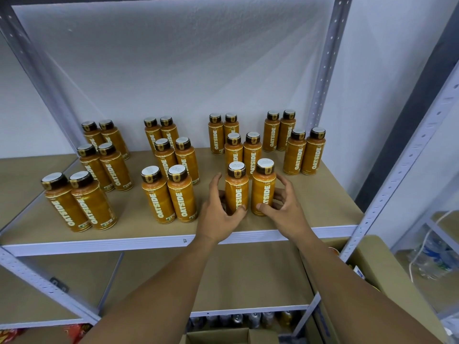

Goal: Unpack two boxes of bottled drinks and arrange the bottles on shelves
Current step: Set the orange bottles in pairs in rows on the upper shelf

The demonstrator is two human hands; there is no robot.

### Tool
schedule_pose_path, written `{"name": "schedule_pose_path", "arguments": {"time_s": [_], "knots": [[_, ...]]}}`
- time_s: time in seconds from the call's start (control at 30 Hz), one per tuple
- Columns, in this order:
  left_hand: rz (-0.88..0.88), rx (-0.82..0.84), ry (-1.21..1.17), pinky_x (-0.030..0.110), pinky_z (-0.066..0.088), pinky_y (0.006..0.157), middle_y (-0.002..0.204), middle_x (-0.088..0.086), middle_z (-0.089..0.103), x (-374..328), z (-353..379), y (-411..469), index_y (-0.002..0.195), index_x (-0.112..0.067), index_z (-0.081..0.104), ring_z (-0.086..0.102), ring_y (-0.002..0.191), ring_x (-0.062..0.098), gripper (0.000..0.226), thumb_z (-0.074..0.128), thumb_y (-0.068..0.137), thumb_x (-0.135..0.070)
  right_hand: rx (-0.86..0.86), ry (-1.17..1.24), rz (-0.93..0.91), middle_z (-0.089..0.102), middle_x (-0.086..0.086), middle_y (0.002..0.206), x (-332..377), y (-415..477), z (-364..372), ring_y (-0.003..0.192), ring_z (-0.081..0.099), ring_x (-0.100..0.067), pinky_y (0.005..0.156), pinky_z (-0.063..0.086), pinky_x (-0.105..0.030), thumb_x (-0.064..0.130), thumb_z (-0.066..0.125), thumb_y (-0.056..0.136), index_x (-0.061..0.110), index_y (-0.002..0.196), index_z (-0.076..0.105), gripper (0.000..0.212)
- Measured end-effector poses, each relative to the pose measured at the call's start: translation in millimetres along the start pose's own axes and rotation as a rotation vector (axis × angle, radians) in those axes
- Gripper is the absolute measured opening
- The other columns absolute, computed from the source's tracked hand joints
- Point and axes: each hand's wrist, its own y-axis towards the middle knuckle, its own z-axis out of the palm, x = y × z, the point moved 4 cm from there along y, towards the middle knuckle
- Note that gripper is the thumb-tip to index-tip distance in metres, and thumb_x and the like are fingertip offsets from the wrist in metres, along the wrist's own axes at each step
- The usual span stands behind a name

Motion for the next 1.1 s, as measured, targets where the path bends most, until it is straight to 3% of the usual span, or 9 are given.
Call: {"name": "schedule_pose_path", "arguments": {"time_s": [0.37,0.8,1.1], "knots": [[0.000,0.014,0.014,0.036,0.056,0.094,0.139,-0.002,0.059,-2.5,-0.3,-1.7,0.157,-0.042,0.010,0.061,0.121,0.018,0.102,0.082,0.084,-0.040,0.011,0.002,0.007,0.056,0.010,0.130,-0.9,0.6,-0.6,0.121,0.057,-0.014,0.099,0.051,-0.031,0.023,0.087,0.080,0.040,0.154,0.025,0.098],[0.016,0.025,0.016,0.040,0.057,0.096,0.141,-0.002,0.059,-4.2,-1.1,-3.0,0.156,-0.044,0.011,0.061,0.122,0.019,0.100,0.081,0.084,-0.042,0.018,0.003,-0.004,0.058,0.011,0.129,-1.5,0.7,-0.9,0.120,0.058,-0.012,0.098,0.051,-0.031,0.022,0.088,0.078,0.041,0.153,0.027,0.098],[0.038,0.030,0.016,0.051,0.055,0.101,0.152,-0.002,0.047,-6.8,-2.1,-4.3,0.149,-0.048,0.016,0.053,0.134,0.022,0.092,0.081,0.084,-0.043,0.019,0.010,-0.031,0.055,0.006,0.135,4.4,-3.3,-0.8,0.125,0.055,-0.014,0.100,0.049,-0.029,0.019,0.086,0.081,0.050,0.132,0.036,0.078]]}}
